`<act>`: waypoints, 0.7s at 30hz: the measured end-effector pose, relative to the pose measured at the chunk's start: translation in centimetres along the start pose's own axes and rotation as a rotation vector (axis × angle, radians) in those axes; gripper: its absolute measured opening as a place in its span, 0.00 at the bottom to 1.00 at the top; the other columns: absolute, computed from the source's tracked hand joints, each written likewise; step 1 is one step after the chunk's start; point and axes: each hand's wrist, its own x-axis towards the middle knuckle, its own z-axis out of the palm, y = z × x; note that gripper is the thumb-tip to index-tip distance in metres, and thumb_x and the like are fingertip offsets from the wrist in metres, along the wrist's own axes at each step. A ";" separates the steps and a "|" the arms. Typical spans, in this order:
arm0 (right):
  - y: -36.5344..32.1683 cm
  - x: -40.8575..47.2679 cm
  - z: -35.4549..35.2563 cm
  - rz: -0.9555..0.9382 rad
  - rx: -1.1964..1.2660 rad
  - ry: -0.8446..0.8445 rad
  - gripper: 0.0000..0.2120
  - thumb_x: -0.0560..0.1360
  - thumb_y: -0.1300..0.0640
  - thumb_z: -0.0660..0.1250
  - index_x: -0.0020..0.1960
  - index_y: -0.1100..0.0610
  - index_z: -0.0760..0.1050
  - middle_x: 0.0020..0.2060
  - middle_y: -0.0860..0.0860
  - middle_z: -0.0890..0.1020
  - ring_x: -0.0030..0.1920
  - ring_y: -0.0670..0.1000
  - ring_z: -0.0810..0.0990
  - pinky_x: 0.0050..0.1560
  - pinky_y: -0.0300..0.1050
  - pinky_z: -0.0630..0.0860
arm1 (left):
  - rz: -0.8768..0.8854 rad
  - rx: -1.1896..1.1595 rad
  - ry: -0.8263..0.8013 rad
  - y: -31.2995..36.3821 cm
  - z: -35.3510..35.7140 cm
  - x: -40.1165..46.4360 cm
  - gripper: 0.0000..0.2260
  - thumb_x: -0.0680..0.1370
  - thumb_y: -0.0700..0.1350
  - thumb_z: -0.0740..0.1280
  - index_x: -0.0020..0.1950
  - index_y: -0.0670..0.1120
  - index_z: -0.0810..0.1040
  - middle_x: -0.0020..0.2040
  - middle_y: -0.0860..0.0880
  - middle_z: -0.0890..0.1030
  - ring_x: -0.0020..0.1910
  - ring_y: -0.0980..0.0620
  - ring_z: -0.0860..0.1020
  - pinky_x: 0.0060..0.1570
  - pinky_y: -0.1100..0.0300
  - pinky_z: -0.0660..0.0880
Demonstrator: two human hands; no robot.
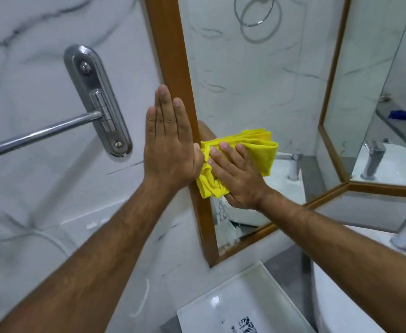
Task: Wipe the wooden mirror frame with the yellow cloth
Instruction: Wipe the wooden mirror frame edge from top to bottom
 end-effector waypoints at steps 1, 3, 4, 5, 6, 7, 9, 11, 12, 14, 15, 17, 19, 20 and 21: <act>-0.7 -1.2 0.6 0.017 -0.006 -0.012 0.30 0.81 0.44 0.48 0.80 0.56 0.53 0.78 0.55 0.57 0.79 0.61 0.55 0.77 0.63 0.49 | 0.001 -0.006 -0.003 0.2 0.4 -1.0 0.37 0.72 0.46 0.62 0.73 0.27 0.55 0.72 0.22 0.59 0.74 0.26 0.58 0.76 0.38 0.52; -2.1 -3.5 1.6 0.047 -0.033 -0.041 0.31 0.80 0.44 0.48 0.79 0.56 0.53 0.78 0.55 0.58 0.79 0.61 0.53 0.78 0.61 0.48 | 0.002 -0.005 -0.022 0.7 1.2 -2.7 0.37 0.72 0.47 0.63 0.73 0.27 0.55 0.71 0.22 0.60 0.74 0.26 0.59 0.77 0.40 0.50; -2.8 -4.5 2.1 0.057 -0.043 -0.054 0.31 0.80 0.44 0.48 0.79 0.57 0.55 0.77 0.56 0.60 0.79 0.61 0.54 0.77 0.61 0.48 | 0.002 0.000 -0.028 0.8 1.6 -3.3 0.37 0.72 0.47 0.63 0.73 0.27 0.55 0.71 0.22 0.61 0.74 0.26 0.60 0.77 0.41 0.50; -3.5 -5.4 2.4 0.076 -0.045 -0.072 0.30 0.80 0.45 0.49 0.78 0.58 0.58 0.76 0.57 0.62 0.78 0.62 0.56 0.77 0.60 0.49 | -0.002 0.001 -0.033 1.0 1.8 -3.6 0.37 0.71 0.47 0.63 0.73 0.28 0.54 0.71 0.22 0.61 0.74 0.27 0.60 0.77 0.41 0.49; -4.3 -6.0 2.5 0.094 -0.042 -0.087 0.29 0.79 0.46 0.50 0.76 0.59 0.60 0.74 0.58 0.64 0.77 0.63 0.58 0.76 0.61 0.49 | -0.009 0.006 -0.032 1.1 1.9 -3.9 0.38 0.71 0.47 0.63 0.73 0.28 0.54 0.71 0.22 0.61 0.74 0.27 0.60 0.77 0.42 0.48; -4.9 -6.2 2.6 0.114 -0.037 -0.096 0.28 0.78 0.47 0.52 0.75 0.59 0.61 0.72 0.59 0.65 0.75 0.64 0.60 0.76 0.61 0.50 | -0.011 0.008 -0.030 1.1 1.9 -3.9 0.38 0.70 0.47 0.63 0.73 0.28 0.53 0.71 0.22 0.61 0.74 0.27 0.60 0.77 0.42 0.48; -5.5 -6.2 2.3 0.150 -0.028 -0.100 0.29 0.75 0.50 0.57 0.74 0.60 0.62 0.72 0.60 0.65 0.76 0.64 0.58 0.75 0.62 0.51 | -0.009 -0.001 -0.027 1.1 1.6 -4.1 0.38 0.71 0.47 0.64 0.73 0.29 0.53 0.71 0.22 0.61 0.74 0.27 0.60 0.77 0.41 0.49; -5.6 -6.2 2.0 0.164 -0.010 -0.091 0.30 0.74 0.52 0.58 0.75 0.59 0.61 0.73 0.60 0.64 0.77 0.63 0.56 0.75 0.63 0.52 | 0.011 -0.003 -0.029 1.2 1.9 -4.9 0.37 0.71 0.47 0.64 0.73 0.29 0.54 0.71 0.22 0.62 0.74 0.27 0.61 0.76 0.40 0.51; -5.6 -6.2 2.0 0.159 0.003 -0.085 0.30 0.75 0.53 0.58 0.76 0.59 0.60 0.73 0.60 0.64 0.77 0.64 0.57 0.75 0.63 0.52 | 0.021 -0.008 -0.037 1.3 2.2 -5.6 0.37 0.71 0.47 0.64 0.73 0.29 0.54 0.71 0.22 0.62 0.73 0.27 0.61 0.76 0.40 0.52; -5.4 -6.9 2.9 0.162 0.036 -0.065 0.28 0.78 0.52 0.54 0.77 0.58 0.59 0.75 0.59 0.64 0.78 0.63 0.55 0.76 0.63 0.51 | 0.016 -0.035 -0.054 1.9 3.2 -7.3 0.37 0.71 0.46 0.64 0.73 0.29 0.54 0.70 0.22 0.63 0.73 0.27 0.62 0.76 0.40 0.54; -5.5 -8.0 3.6 0.165 0.048 -0.068 0.26 0.80 0.50 0.51 0.76 0.58 0.59 0.75 0.59 0.64 0.79 0.61 0.53 0.76 0.63 0.51 | 0.006 -0.047 -0.062 2.3 4.2 -8.5 0.37 0.71 0.46 0.64 0.73 0.29 0.54 0.70 0.22 0.64 0.72 0.27 0.62 0.76 0.40 0.54; -6.3 -9.9 4.3 0.140 0.044 -0.096 0.26 0.81 0.47 0.47 0.76 0.57 0.59 0.73 0.58 0.66 0.80 0.60 0.51 0.76 0.62 0.50 | -0.017 -0.050 -0.051 3.0 4.8 -9.8 0.38 0.70 0.45 0.66 0.72 0.28 0.54 0.69 0.22 0.65 0.72 0.27 0.61 0.76 0.41 0.52; -7.6 -13.5 5.4 0.124 0.063 -0.156 0.27 0.81 0.45 0.46 0.76 0.56 0.59 0.72 0.57 0.66 0.79 0.60 0.54 0.77 0.60 0.49 | -0.053 -0.055 -0.027 3.7 6.0 -10.8 0.37 0.69 0.45 0.67 0.71 0.28 0.56 0.68 0.21 0.65 0.72 0.28 0.60 0.77 0.42 0.50; -8.6 -15.7 5.9 0.124 0.090 -0.202 0.27 0.81 0.45 0.45 0.77 0.55 0.58 0.73 0.56 0.65 0.78 0.60 0.54 0.77 0.60 0.48 | -0.069 -0.070 -0.014 4.0 6.5 -11.3 0.37 0.69 0.45 0.66 0.71 0.28 0.56 0.67 0.20 0.65 0.72 0.28 0.59 0.77 0.43 0.50; -9.4 -17.6 6.2 0.137 0.124 -0.257 0.28 0.81 0.44 0.45 0.78 0.54 0.56 0.74 0.55 0.64 0.79 0.59 0.53 0.77 0.60 0.48 | -0.082 -0.085 -0.003 4.2 6.9 -11.6 0.36 0.70 0.45 0.65 0.71 0.28 0.56 0.67 0.20 0.65 0.72 0.28 0.58 0.77 0.43 0.49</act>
